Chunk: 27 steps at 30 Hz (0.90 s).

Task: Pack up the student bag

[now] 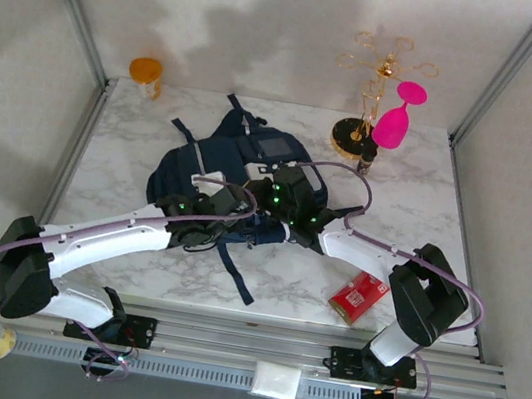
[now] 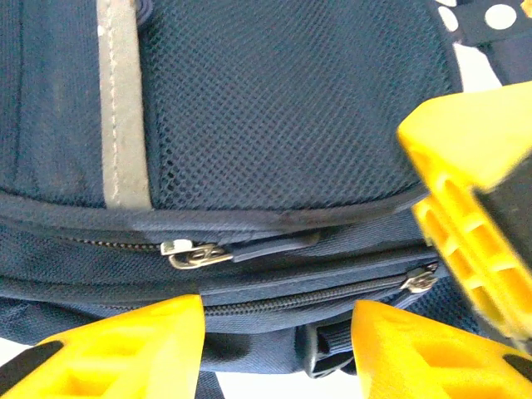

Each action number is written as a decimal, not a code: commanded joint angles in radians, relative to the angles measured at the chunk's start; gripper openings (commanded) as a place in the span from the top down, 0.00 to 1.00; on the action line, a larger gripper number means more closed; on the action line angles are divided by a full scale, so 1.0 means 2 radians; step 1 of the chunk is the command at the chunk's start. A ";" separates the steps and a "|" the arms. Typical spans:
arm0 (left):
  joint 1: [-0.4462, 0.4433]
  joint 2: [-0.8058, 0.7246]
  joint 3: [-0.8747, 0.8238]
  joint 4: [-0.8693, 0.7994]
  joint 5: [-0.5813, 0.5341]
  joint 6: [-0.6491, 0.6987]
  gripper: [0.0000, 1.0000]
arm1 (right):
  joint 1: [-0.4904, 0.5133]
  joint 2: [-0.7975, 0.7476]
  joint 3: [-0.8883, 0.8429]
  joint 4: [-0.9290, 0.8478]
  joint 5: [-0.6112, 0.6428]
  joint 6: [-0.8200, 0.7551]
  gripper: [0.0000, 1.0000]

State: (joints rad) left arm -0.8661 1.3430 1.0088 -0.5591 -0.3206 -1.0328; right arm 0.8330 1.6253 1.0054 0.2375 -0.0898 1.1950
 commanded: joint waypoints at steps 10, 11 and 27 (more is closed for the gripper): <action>0.026 0.039 0.028 -0.072 -0.107 -0.263 0.55 | 0.014 -0.013 -0.013 0.086 -0.030 0.004 1.00; 0.028 0.039 0.025 -0.072 -0.108 -0.265 0.56 | 0.014 -0.013 -0.013 0.086 -0.031 0.002 1.00; 0.037 -0.052 -0.038 -0.156 -0.112 -0.269 0.64 | 0.008 -0.022 0.002 0.076 -0.015 -0.019 1.00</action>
State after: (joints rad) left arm -0.8040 1.2877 0.9459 -0.6121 -0.3393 -1.0409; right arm 0.8421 1.6253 0.9722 0.2943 -0.0994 1.1893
